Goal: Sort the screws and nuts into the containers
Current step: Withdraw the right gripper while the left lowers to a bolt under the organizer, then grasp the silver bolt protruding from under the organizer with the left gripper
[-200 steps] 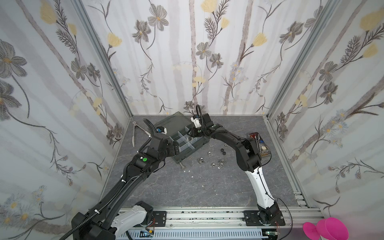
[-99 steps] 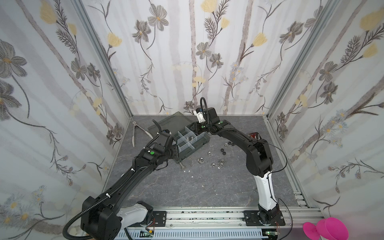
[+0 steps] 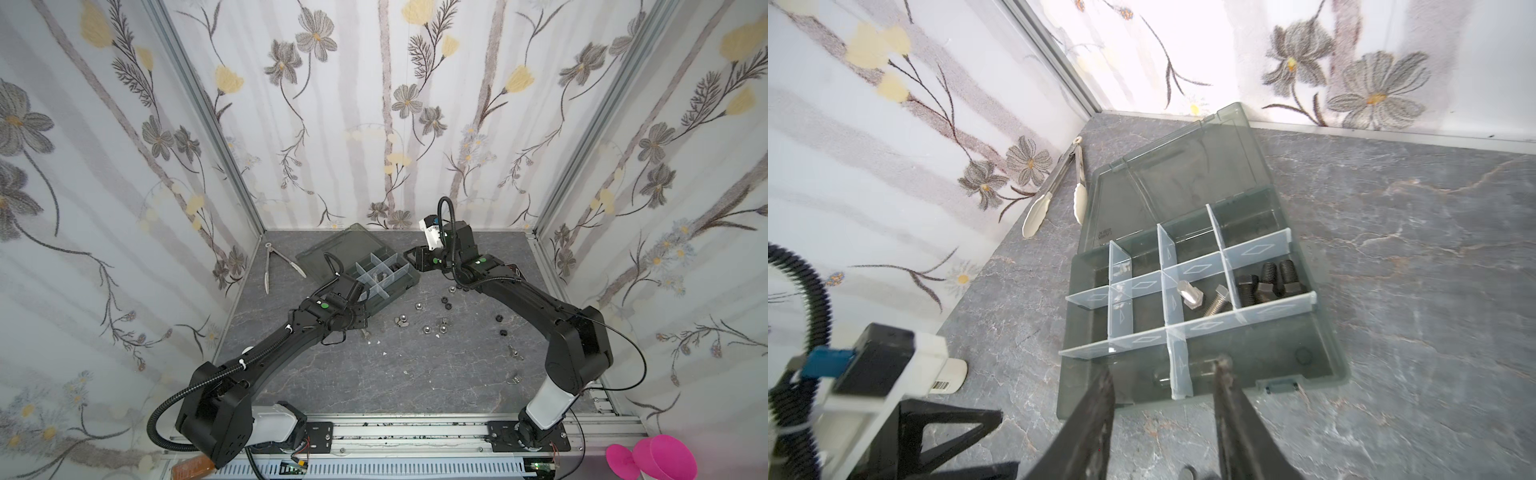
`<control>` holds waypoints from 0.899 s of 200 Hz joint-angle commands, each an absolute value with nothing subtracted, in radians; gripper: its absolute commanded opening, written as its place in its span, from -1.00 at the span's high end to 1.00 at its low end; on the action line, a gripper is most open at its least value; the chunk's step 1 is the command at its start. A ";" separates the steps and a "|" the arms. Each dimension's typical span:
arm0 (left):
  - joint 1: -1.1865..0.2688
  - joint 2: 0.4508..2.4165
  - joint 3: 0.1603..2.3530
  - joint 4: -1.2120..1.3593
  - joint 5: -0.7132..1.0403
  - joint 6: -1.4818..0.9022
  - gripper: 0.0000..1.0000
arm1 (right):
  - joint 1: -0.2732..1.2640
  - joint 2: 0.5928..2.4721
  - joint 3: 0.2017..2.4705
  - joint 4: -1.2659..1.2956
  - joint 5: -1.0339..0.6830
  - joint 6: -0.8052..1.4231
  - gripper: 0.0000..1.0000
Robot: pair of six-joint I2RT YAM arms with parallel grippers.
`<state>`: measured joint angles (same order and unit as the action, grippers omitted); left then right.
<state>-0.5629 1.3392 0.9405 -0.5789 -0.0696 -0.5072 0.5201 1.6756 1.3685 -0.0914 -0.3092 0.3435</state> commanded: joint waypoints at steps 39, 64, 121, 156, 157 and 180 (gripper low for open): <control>-0.595 1.419 0.948 -0.552 -0.101 -0.583 -0.22 | 0.438 1.438 1.100 0.141 -0.285 0.420 0.15; -0.610 1.453 0.944 -0.545 -0.101 -0.597 -0.26 | 0.409 1.380 1.012 0.194 -0.280 0.437 0.13; -0.615 1.532 0.942 -0.503 -0.100 -0.630 -0.27 | 0.388 1.364 0.957 0.212 -0.291 0.454 0.14; -0.615 1.584 0.950 -0.495 -0.125 -0.638 -0.27 | 0.388 1.362 0.952 0.213 -0.285 0.454 0.14; -0.616 1.586 0.951 -0.495 -0.125 -0.638 -0.27 | 0.388 1.362 0.951 0.212 -0.284 0.454 0.14; -0.615 1.618 0.960 -0.484 -0.127 -0.637 -0.28 | 0.387 1.362 0.951 0.207 -0.281 0.453 0.14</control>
